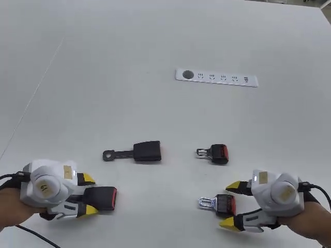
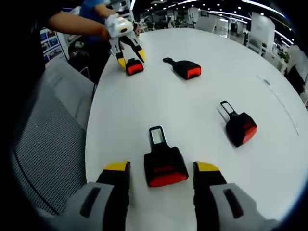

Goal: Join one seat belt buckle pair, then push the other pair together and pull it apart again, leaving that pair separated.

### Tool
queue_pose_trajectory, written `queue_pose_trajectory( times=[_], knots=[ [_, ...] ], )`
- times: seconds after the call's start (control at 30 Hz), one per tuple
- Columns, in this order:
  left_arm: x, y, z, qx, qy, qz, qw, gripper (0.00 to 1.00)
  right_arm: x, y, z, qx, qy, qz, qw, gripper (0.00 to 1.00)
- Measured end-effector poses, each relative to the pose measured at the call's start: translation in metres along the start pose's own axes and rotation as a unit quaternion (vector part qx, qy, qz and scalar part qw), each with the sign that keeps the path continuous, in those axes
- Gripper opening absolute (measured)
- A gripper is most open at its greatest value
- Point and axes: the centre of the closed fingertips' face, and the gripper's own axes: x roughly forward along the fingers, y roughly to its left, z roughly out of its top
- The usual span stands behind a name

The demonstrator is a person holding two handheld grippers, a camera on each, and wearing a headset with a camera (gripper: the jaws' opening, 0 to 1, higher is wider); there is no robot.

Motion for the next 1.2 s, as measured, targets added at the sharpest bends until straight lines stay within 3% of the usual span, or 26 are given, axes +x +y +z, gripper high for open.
queue_pose_trajectory(
  times=[0.03, 0.07, 0.17, 0.23, 0.4, 0.6, 0.83, 1.2],
  knots=[
    [0.001, -0.005, 0.000, 0.004, 0.003, -0.012, 0.9999, 0.36, 0.000, 0.000, -0.002, -0.002, 0.006, 0.000, 1.0000, 0.51],
    [0.001, -0.002, 0.000, 0.013, 0.002, -0.003, 0.9999, 0.36, 0.001, 0.001, -0.002, -0.003, 0.008, 0.001, 1.0000, 0.49],
    [0.000, -0.004, 0.002, 0.012, 0.004, -0.009, 0.9999, 0.35, 0.002, 0.001, -0.005, -0.019, 0.021, 0.001, 0.9996, 0.47],
    [-0.001, -0.006, 0.004, 0.020, 0.004, -0.013, 0.9997, 0.35, 0.001, -0.002, -0.007, -0.025, 0.029, -0.003, 0.9993, 0.37],
    [-0.002, -0.009, 0.008, 0.055, 0.016, -0.029, 0.9979, 0.34, 0.003, -0.003, -0.008, -0.047, 0.032, 0.010, 0.9983, 0.35],
    [-0.003, -0.009, 0.008, 0.070, 0.029, -0.039, 0.9964, 0.34, 0.004, -0.004, -0.004, -0.071, 0.041, 0.017, 0.9965, 0.35],
    [-0.002, -0.005, 0.002, 0.081, 0.039, -0.048, 0.9948, 0.34, 0.006, -0.003, -0.001, -0.082, 0.046, 0.023, 0.9953, 0.35],
    [-0.001, -0.002, -0.002, 0.081, 0.050, -0.051, 0.9942, 0.34, 0.020, 0.006, 0.021, -0.090, 0.027, 0.031, 0.9951, 0.34]
  ],
)
